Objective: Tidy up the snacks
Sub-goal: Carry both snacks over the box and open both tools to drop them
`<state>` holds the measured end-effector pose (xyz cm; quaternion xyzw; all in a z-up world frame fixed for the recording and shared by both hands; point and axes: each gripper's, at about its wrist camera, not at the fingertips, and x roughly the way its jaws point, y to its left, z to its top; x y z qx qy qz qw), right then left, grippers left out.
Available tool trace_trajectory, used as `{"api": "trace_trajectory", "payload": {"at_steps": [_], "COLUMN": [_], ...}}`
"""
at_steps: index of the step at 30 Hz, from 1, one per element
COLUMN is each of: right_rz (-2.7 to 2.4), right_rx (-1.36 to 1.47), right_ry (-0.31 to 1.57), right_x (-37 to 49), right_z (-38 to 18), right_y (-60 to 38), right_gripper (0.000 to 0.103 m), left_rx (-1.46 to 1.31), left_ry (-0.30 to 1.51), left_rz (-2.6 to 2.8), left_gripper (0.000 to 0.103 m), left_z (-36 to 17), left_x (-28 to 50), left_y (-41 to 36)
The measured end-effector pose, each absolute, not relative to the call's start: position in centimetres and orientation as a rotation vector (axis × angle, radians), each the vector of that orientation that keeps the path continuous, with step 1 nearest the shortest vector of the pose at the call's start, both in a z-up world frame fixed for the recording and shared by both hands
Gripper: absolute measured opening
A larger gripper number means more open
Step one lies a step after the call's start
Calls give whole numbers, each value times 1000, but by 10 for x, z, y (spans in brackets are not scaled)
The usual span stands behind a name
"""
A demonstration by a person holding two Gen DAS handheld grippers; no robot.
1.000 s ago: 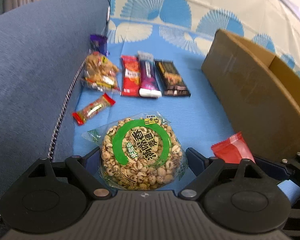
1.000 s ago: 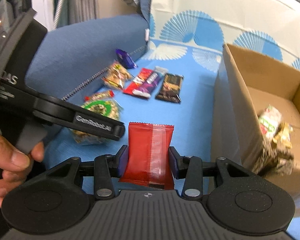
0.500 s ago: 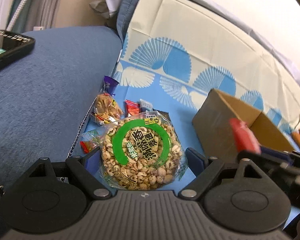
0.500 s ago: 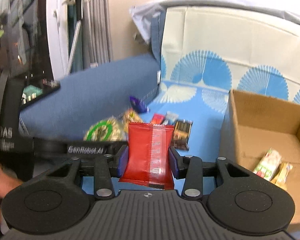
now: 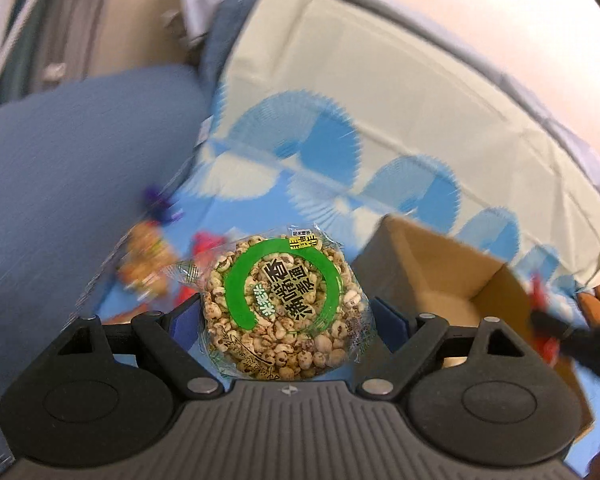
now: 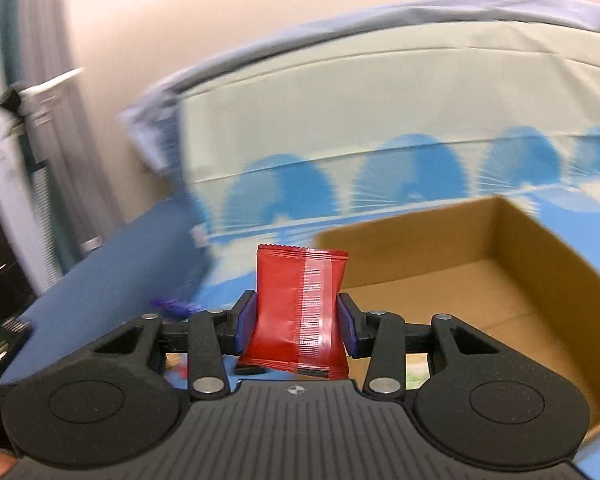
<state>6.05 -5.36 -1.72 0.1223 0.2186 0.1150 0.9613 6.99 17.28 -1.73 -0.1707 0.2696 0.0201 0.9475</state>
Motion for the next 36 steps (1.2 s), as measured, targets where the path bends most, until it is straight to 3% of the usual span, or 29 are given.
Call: {"api": "trace_trajectory", "payload": {"at_steps": [12, 16, 20, 24, 27, 31, 36], "right_rz": [-40, -51, -69, -83, -83, -82, -83], "right_rx": [373, 386, 394, 400, 400, 389, 372], "right_ry": [558, 553, 548, 545, 542, 539, 534], "right_x": [84, 84, 82, 81, 80, 80, 78], "right_z": [-44, -47, -45, -42, -41, -39, -37], "right_y": [-124, -131, -137, -139, -138, -136, -132], "right_gripper": [44, 45, 52, 66, 66, 67, 67], "left_rx": [-227, -180, -158, -159, -154, -159, -158], "left_ry": [474, 472, 455, 444, 423, 413, 416], "left_rz": [-185, -227, -237, -224, -209, -199, -138], "left_gripper": [90, 97, 102, 102, 101, 89, 46], "left_z": [33, 38, 42, 46, 48, 50, 47], "left_x": [144, 150, 147, 136, 125, 108, 85], "left_y": [31, -1, -8, 3, 14, 36, 83]}}
